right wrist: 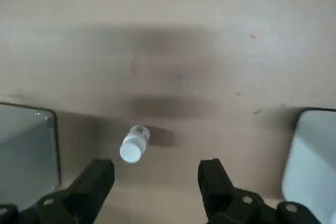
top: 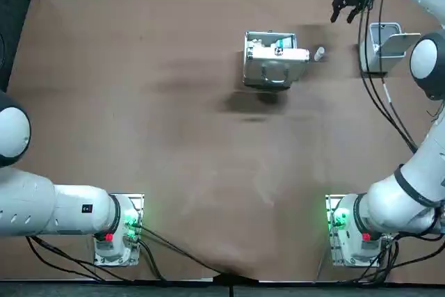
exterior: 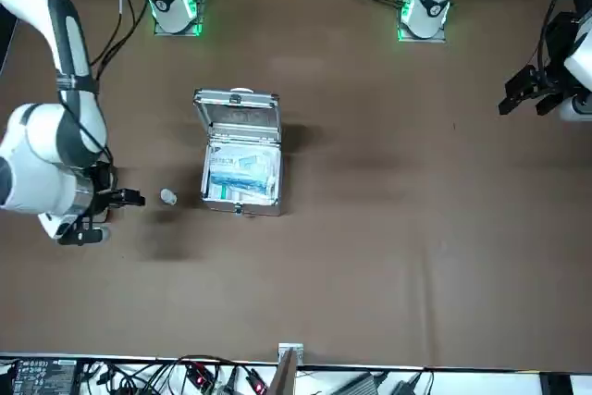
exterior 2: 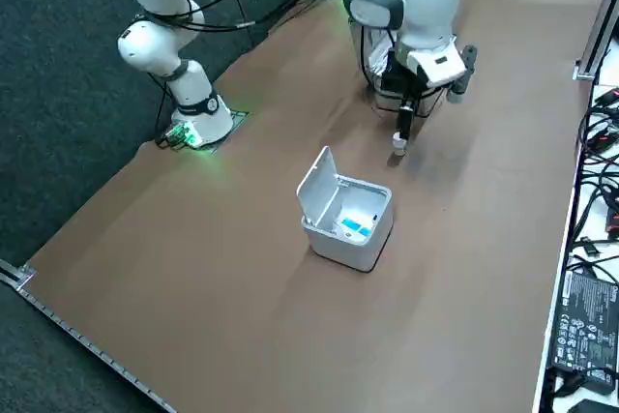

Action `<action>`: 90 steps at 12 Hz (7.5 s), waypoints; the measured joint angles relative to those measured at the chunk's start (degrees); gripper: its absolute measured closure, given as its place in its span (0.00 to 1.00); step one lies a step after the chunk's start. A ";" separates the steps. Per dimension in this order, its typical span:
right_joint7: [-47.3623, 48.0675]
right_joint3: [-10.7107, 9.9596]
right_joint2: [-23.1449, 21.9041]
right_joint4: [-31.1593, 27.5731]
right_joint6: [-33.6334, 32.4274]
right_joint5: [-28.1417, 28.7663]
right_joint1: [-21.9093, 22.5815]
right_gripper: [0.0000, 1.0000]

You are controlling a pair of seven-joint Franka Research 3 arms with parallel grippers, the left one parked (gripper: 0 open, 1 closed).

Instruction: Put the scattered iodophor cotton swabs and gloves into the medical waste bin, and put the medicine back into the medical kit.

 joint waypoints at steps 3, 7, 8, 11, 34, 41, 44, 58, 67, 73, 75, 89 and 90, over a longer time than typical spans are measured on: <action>2.83 0.74 -1.96 -9.94 12.05 1.71 1.30 0.01; 4.29 1.11 -2.73 -17.07 20.14 1.80 2.87 0.01; 4.30 1.12 -2.72 -18.82 22.38 1.80 3.02 0.02; 4.30 1.12 -2.67 -22.01 25.43 1.81 3.32 0.03; 5.44 1.24 -4.86 -17.80 24.26 1.82 4.71 0.63; 24.98 1.70 -7.63 -8.37 17.01 2.37 15.45 0.63; 31.34 1.74 -7.54 -7.83 17.02 2.38 19.72 0.63; 43.95 1.50 -2.36 -7.65 20.94 2.93 28.54 0.63; 44.48 0.46 -0.41 -7.65 21.57 0.15 28.75 0.63; 44.52 0.30 1.68 -7.62 23.36 0.16 28.60 0.60; 44.53 0.28 1.71 -7.44 23.39 0.16 28.50 0.48; 37.18 -0.19 -11.23 -5.64 7.94 -0.32 22.53 0.00; 34.36 -0.26 -12.54 -5.61 6.38 -0.48 21.16 0.00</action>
